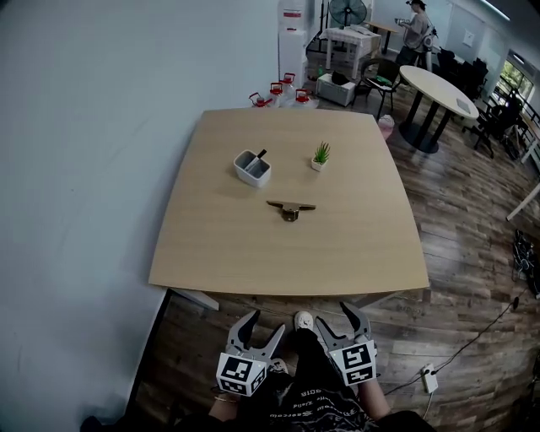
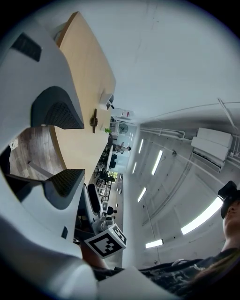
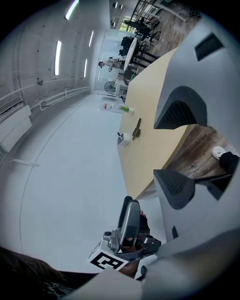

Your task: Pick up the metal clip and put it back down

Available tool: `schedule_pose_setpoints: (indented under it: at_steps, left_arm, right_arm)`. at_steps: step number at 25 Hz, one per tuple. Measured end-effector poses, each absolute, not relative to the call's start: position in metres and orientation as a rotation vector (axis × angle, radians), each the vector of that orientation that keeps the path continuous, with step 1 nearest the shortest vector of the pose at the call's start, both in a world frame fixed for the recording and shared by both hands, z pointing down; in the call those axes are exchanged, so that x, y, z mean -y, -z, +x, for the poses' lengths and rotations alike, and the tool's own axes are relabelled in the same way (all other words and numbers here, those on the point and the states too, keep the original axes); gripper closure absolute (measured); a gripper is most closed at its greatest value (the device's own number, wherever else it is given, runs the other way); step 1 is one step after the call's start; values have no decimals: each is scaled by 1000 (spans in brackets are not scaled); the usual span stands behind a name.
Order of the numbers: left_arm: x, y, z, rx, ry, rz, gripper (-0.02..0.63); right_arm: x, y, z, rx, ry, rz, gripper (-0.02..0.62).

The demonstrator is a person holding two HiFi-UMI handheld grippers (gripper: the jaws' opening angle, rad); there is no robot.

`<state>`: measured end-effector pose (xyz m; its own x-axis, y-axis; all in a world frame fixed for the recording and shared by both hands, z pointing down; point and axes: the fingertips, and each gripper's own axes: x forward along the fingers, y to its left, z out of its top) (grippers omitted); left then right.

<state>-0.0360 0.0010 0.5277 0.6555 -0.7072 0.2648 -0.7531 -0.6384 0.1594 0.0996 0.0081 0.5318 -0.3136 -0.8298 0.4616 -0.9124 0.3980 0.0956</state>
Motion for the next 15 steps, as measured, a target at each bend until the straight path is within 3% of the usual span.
schedule_pose_setpoints:
  at_steps: [15]
  left_arm:
    - [123, -521, -21, 1353, -259, 2510, 339]
  right_arm:
    - [141, -523, 119, 2298, -185, 1314, 322]
